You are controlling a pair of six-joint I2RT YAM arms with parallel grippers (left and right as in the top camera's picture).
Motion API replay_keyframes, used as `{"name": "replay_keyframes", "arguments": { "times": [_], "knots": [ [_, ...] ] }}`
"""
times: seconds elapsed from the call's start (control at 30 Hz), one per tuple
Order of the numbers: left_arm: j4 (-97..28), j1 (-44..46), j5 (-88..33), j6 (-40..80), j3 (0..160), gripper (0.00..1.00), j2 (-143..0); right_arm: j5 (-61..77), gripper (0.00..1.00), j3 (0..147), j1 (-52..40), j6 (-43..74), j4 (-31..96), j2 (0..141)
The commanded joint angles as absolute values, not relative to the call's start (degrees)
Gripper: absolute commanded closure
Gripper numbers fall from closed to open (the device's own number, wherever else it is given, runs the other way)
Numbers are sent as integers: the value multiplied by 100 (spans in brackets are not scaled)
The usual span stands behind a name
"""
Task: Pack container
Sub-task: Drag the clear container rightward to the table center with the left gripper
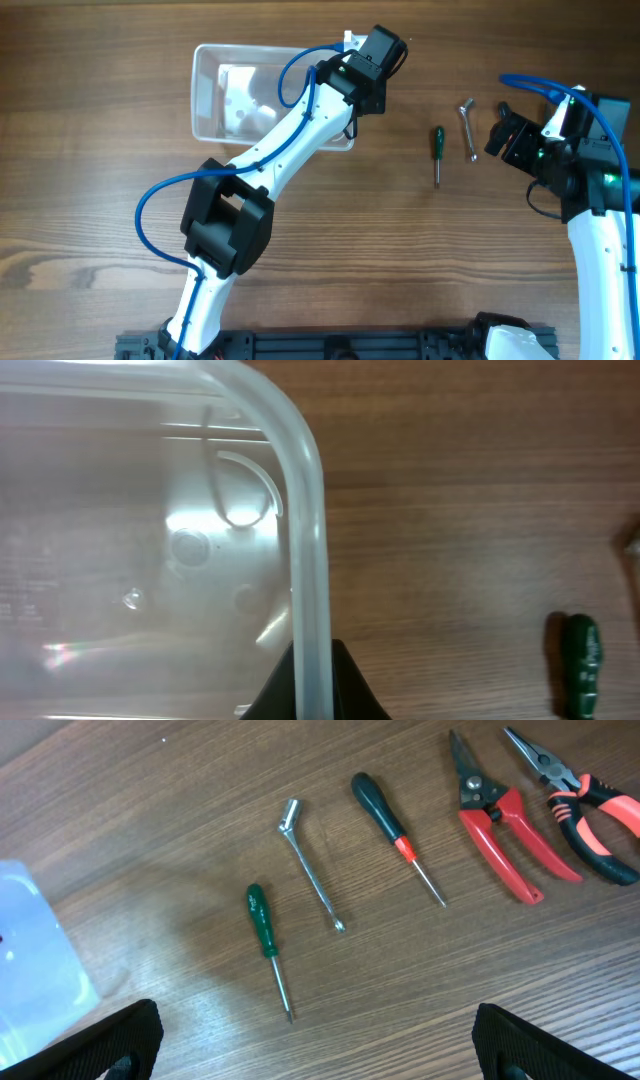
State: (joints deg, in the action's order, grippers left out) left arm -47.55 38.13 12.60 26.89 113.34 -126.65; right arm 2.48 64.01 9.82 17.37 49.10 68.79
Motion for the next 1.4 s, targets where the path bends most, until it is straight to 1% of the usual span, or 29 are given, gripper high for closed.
{"name": "replay_keyframes", "arguments": {
  "times": [0.0, 0.17, 0.27, 0.57, 0.83, 1.03, 1.07, 1.17, 1.2, 1.23, 1.27, 1.33, 1.37],
  "knots": [
    [-4582, 3922, 1118, 2759, 11476, 96, -12752, 148, 0, 6556, 1000, 1820, 4943, 6917],
    [-4777, 4139, 1120, 3380, 11476, 96, -12752, 148, 0, 6556, 1000, 1820, 5011, 6917],
    [-4919, 4239, 1120, 3413, 11476, 96, -12752, 148, 0, 6556, 1000, 1820, 5022, 6917],
    [-5367, 4482, 1138, 4418, 11476, 96, -12752, 148, 0, 6556, 1000, 1820, 5017, 6917],
    [-4967, 4678, 1035, 4525, 11476, 96, -12787, 148, 0, 6556, 1000, 1820, 5017, 6917],
    [-4934, 4727, 985, 4532, 11476, 96, -12857, 148, 0, 6556, 1000, 1820, 5017, 6917],
    [-4899, 4735, 961, 4532, 11476, 95, -12870, 148, 0, 6556, 1000, 1820, 5019, 6917],
    [-4858, 4742, 945, 4530, 11476, 86, -12923, 148, 0, 6556, 1000, 1820, 5022, 6917],
    [-4858, 4742, 945, 4530, 11476, 78, -12945, 148, 0, 6556, 1000, 1817, 5022, 6917],
    [-4853, 4740, 945, 4530, 11476, 68, -12947, 148, 0, 6556, 1000, 1820, 5022, 6917],
    [-4829, 4740, 945, 4530, 11476, 61, -12947, 148, 0, 6556, 1000, 1817, 5022, 6917],
    [-4753, 4740, 947, 4530, 11476, 50, -12947, 148, 0, 6556, 1000, 1820, 5019, 6917],
    [-4724, 4740, 947, 4528, 11476, 49, -12947, 148, 0, 6556, 1000, 1820, 5019, 6917]
  ]
}}
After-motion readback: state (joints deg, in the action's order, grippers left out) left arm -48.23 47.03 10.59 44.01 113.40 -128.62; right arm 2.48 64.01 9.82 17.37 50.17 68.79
